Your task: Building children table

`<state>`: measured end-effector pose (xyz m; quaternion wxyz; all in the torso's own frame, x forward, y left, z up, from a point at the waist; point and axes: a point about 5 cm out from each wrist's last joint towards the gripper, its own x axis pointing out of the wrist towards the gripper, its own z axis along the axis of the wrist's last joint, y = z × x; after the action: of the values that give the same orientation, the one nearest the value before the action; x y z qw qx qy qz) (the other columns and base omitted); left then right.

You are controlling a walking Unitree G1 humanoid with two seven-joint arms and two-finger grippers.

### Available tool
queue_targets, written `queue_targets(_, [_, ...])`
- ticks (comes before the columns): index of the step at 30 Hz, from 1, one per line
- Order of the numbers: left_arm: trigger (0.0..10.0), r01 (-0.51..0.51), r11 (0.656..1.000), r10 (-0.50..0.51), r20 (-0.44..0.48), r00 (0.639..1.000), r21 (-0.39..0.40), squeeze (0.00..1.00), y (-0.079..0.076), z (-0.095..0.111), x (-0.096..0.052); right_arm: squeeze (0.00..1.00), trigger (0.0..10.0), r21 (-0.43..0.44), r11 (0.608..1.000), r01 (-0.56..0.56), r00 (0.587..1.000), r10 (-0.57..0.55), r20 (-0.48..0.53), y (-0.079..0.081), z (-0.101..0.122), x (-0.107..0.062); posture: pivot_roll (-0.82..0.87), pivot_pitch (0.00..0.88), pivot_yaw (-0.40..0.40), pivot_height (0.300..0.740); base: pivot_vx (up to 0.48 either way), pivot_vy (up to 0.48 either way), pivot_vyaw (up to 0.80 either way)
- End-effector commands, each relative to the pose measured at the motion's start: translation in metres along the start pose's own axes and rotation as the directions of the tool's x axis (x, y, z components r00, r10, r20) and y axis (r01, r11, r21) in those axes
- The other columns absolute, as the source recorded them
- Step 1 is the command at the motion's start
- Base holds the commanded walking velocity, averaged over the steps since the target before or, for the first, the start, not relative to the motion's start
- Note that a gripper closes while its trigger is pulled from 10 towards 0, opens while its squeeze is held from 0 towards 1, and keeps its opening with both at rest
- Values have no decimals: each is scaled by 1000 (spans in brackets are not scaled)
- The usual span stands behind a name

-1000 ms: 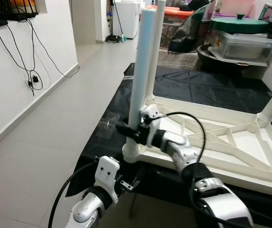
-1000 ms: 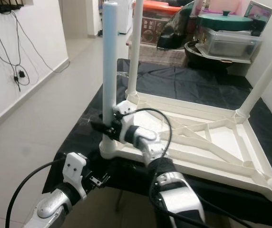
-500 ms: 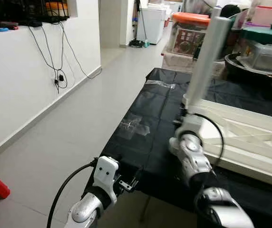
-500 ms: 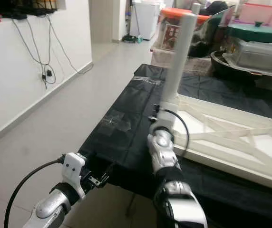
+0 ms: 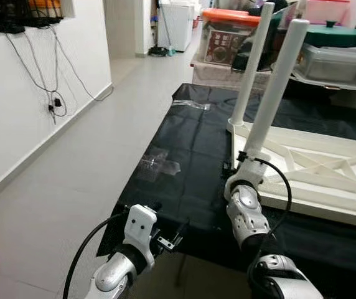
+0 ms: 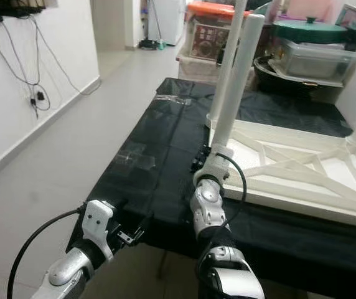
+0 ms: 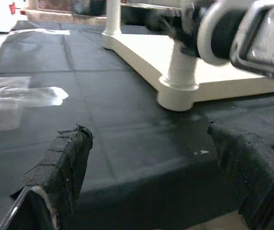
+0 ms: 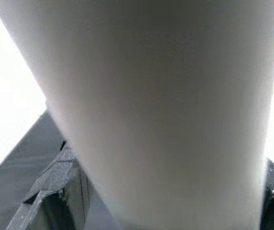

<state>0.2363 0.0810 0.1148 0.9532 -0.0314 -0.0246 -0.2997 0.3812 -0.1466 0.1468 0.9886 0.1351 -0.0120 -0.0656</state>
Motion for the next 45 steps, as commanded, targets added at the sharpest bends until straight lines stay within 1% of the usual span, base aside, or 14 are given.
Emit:
queue_targets(1, [10000, 7, 1000, -7, -12, 1000, -7, 0, -1, -2, 1, 0, 10000, 29, 978, -208, 978, 208, 3, 13, 9, 5, 185, 0, -80, 740, 0, 0, 0])
queue_targets(10, [10000, 7, 1000, -7, -10, 1000, -8, 0, -1, -3, 2, 0, 10000, 26, 818, -575, 814, 575, -86, 18, 18, 4, 185, 0, -83, 740, 0, 0, 0])
queue_targets(17, [10000, 9, 1000, -9, -13, 1000, -4, 0, -2, -4, 1, 0, 10000, 91, 281, -955, 256, 940, -224, 49, 10, -28, 199, 0, -92, 740, 0, 0, 0])
queue_targets(22, [10000, 8, 1000, -8, -13, 1000, -4, 0, -2, -4, 0, 0, 10000, 92, 250, -964, 224, 948, -225, 55, 9, -29, 201, 0, -94, 740, 0, 0, 0])
queue_targets(23, [10000, 8, 1000, -8, -13, 1000, -4, 0, -2, -4, 0, 0, 7725, 94, 238, -967, 212, 951, -224, 56, 9, -29, 201, 0, -94, 740, 0, 0, 0])
queue_targets(25, [10000, 8, 1000, -8, -15, 1000, -4, 0, -3, -5, -1, 0, 0, 25, 340, -940, 326, 917, -229, 58, 9, -20, 200, 0, -94, 740, 0, 0, 0])
queue_targets(27, [10000, 8, 1000, -8, -15, 1000, -4, 0, -3, -5, -1, 0, 0, 25, 340, -940, 326, 917, -229, 58, 9, -20, 200, 0, -94, 740, 0, 0, 0])
queue_targets(30, [10000, 8, 1000, -8, -15, 1000, -5, 0, -3, -5, -1, 0, 0, -21, 462, -886, 455, 862, -224, 56, 11, -11, 197, 0, -93, 740, 0, 0, 0])
queue_targets(31, [10000, 8, 1000, -8, -16, 1000, -6, 0, -3, -5, -1, 0, 0, -64, 588, -806, 587, 782, -212, 50, 13, -2, 197, 0, -91, 740, 0, 0, 0])
queue_targets(32, [10000, 8, 1000, -8, -16, 1000, -6, 0, -3, -5, -1, 0, 0, -64, 588, -806, 587, 782, -212, 50, 13, -2, 197, 0, -91, 740, 0, 0, 0])
queue_targets(34, [10000, 9, 1000, -9, -16, 1000, -7, 0, -2, -4, -1, 0, 0, -110, 857, -504, 860, 484, -162, 19, 20, 15, 194, 0, -86, 740, 0, 0, 0])
queue_targets(36, [10000, 9, 1000, -9, -16, 1000, -7, 0, -2, -4, -1, 0, 0, -122, 928, -351, 933, 335, -133, 2, 23, 20, 192, 0, -85, 740, 0, 0, 0])
queue_targets(42, [10000, 9, 1000, -10, -16, 1000, -8, 0, -2, -4, 0, 0, 0, -170, 985, 22, 998, -33, -59, -40, 27, 20, 186, 0, -80, 740, 0, 0, 0])
queue_targets(45, [10000, 11, 1000, -11, -16, 1000, -8, 0, -1, -3, 0, 0, 0, -164, 901, 402, 914, -407, 8, -82, 22, 2, 181, 0, -72, 740, 0, 0, 0])
